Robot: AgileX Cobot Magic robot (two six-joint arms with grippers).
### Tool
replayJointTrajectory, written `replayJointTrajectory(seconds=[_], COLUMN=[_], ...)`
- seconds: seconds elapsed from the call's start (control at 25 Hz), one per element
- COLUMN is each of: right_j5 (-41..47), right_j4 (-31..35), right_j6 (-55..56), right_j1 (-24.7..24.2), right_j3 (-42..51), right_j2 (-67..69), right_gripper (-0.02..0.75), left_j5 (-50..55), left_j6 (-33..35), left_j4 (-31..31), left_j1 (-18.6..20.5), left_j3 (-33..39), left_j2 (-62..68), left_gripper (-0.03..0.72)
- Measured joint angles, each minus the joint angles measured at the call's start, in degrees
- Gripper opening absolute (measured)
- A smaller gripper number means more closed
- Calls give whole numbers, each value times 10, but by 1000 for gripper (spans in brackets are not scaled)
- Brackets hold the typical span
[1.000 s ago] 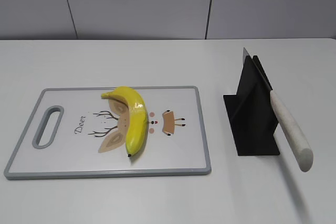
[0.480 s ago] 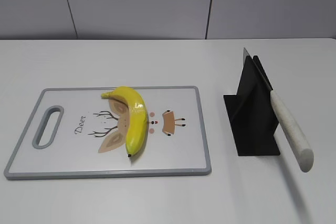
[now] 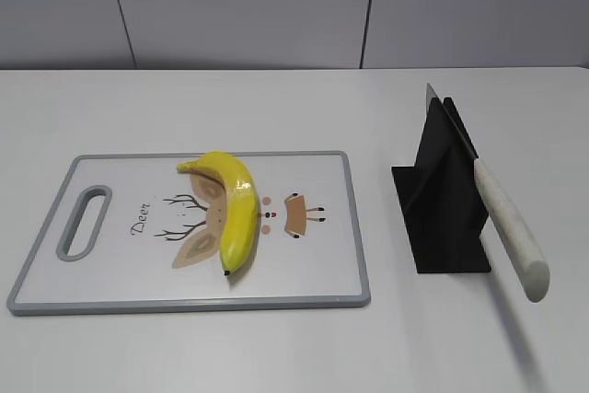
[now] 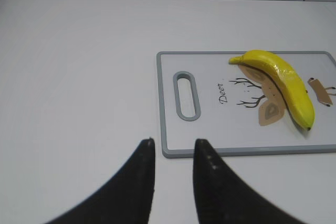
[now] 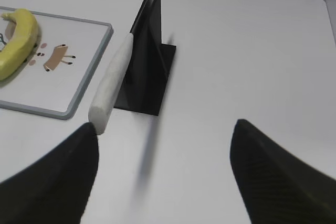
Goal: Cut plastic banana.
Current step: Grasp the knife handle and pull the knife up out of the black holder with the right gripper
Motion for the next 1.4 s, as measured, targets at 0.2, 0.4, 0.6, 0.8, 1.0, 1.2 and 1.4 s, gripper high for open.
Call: replayJointTrajectory(seconds=[0.2,0.4,0.6,0.8,1.0,1.2,1.4], right_j5=[57,141,147,150,151,151,151], right_j4=[0,2,37,102,157,160,134], right_j6=[30,36,55,48,36,36,80], right_j1=[0,0,0,0,0,7,78], right_j3=[-71,-122,-138,-140,-166,-223,-285], right_j2=[98,195,284,369,450,502,556], right_gripper=[592,591,591,563,505,487,479], left_j5=[0,0,0,-1,-1,-1,-1], left_j6=[0,0,0,0,0,0,0], left_j4=[0,0,7,15,16,17,17], left_j1=[0,0,0,0,0,0,0], left_j3=[0,0,0,0,0,0,0], left_j2=[0,0,0,0,0,1,1], left_gripper=[240,301,569,655,651,627,616])
